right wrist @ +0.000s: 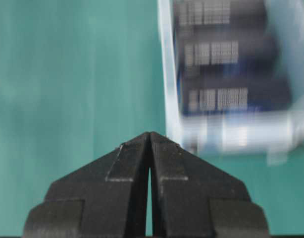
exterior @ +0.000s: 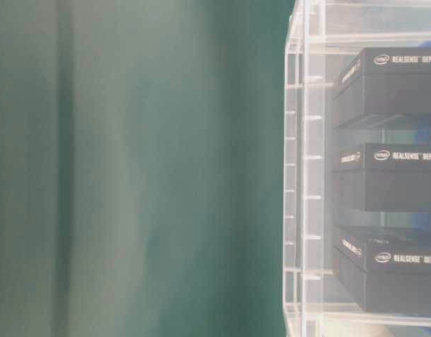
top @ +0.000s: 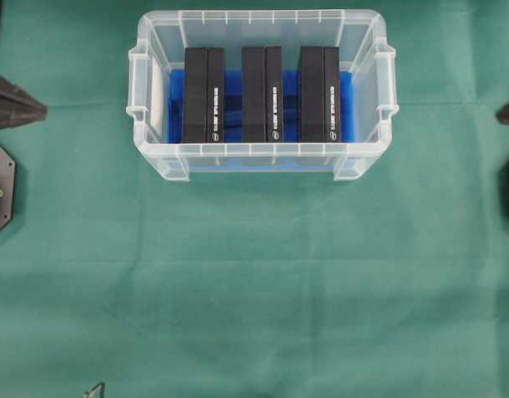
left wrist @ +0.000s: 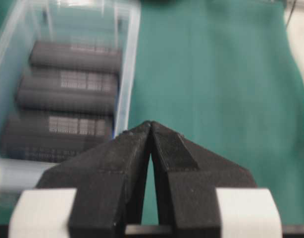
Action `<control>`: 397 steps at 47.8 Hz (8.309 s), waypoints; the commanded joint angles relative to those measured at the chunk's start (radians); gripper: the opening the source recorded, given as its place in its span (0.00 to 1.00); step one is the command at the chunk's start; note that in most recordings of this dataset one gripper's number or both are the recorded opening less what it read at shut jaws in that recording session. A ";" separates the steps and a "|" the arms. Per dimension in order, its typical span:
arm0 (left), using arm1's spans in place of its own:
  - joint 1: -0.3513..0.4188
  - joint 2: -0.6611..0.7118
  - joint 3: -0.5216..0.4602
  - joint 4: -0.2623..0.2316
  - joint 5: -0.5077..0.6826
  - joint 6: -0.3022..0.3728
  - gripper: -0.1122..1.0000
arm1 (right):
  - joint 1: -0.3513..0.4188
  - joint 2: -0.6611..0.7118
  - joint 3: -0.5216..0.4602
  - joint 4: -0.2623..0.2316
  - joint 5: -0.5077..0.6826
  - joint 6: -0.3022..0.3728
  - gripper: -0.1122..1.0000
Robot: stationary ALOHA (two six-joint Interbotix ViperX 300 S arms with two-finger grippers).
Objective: Take the box out of the case with both arms.
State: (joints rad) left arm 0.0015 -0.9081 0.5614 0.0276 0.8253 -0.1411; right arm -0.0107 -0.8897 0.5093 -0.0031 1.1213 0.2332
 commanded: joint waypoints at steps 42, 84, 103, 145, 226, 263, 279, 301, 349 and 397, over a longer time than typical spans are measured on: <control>-0.014 0.110 -0.153 0.002 0.601 -0.373 0.10 | -0.005 0.120 -0.077 -0.041 0.563 0.403 0.10; 0.041 0.143 -0.161 0.011 0.747 -1.259 0.10 | -0.064 0.132 -0.097 -0.107 0.624 1.289 0.10; 0.339 0.198 -0.178 0.005 0.753 -1.014 0.10 | -0.440 0.195 -0.097 -0.133 0.580 0.893 0.10; 0.457 0.270 -0.207 -0.006 0.764 -0.862 0.10 | -0.555 0.261 -0.104 -0.132 0.436 0.747 0.12; 0.437 0.396 -0.278 -0.006 0.721 -0.971 0.92 | -0.529 0.318 -0.120 -0.147 0.347 0.905 0.96; 0.330 0.721 -0.546 -0.005 0.730 -1.005 0.92 | -0.328 0.673 -0.388 -0.124 0.252 1.003 0.96; 0.305 0.838 -0.672 -0.003 0.730 -1.011 0.92 | -0.295 0.781 -0.511 -0.124 0.252 1.002 0.96; 0.302 0.902 -0.742 -0.002 0.724 -1.011 0.92 | -0.262 0.844 -0.589 -0.124 0.252 1.002 0.96; 0.288 0.960 -0.776 0.009 0.698 -1.009 0.92 | -0.249 0.884 -0.630 -0.130 0.244 1.000 0.96; 0.290 0.969 -0.779 0.011 0.693 -0.994 0.92 | -0.249 0.882 -0.630 -0.133 0.242 0.997 0.96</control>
State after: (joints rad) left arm 0.2915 0.0736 -0.1948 0.0337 1.5232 -1.1351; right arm -0.2623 0.0077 -0.0966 -0.1335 1.3698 1.2318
